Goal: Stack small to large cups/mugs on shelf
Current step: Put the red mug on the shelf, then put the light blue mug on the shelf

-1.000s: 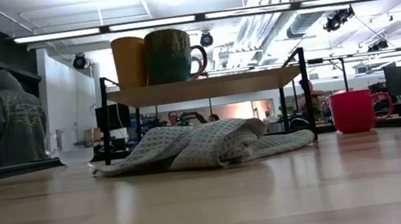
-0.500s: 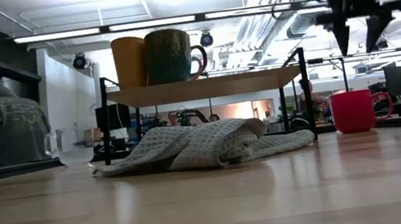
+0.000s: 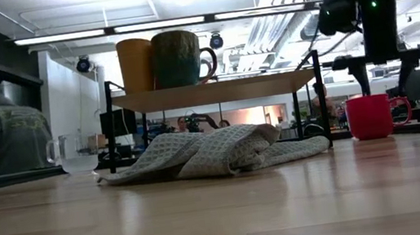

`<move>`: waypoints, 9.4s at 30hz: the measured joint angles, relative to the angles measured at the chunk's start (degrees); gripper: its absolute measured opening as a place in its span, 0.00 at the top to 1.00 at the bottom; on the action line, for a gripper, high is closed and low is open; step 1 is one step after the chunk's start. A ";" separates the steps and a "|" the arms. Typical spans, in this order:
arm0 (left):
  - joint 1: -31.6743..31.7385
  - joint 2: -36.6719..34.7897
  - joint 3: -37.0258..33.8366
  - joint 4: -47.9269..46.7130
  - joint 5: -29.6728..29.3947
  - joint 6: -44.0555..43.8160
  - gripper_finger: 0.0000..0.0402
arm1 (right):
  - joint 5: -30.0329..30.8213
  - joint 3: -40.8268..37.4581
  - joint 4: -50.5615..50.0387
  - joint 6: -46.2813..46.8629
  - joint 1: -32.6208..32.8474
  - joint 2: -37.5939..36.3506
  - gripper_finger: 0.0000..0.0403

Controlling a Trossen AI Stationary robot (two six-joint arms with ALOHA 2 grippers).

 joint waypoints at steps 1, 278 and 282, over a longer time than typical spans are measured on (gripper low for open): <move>0.00 0.00 0.00 0.00 0.02 -0.02 0.94 | -0.19 -0.87 0.63 1.46 0.00 0.00 0.39; -0.02 6.15 0.00 1.67 0.00 -1.49 1.00 | -7.08 15.06 40.52 -74.53 46.69 -14.34 0.55; 0.00 6.14 0.00 1.66 0.00 -1.49 1.00 | -7.06 15.06 40.52 -74.54 46.69 -14.34 0.55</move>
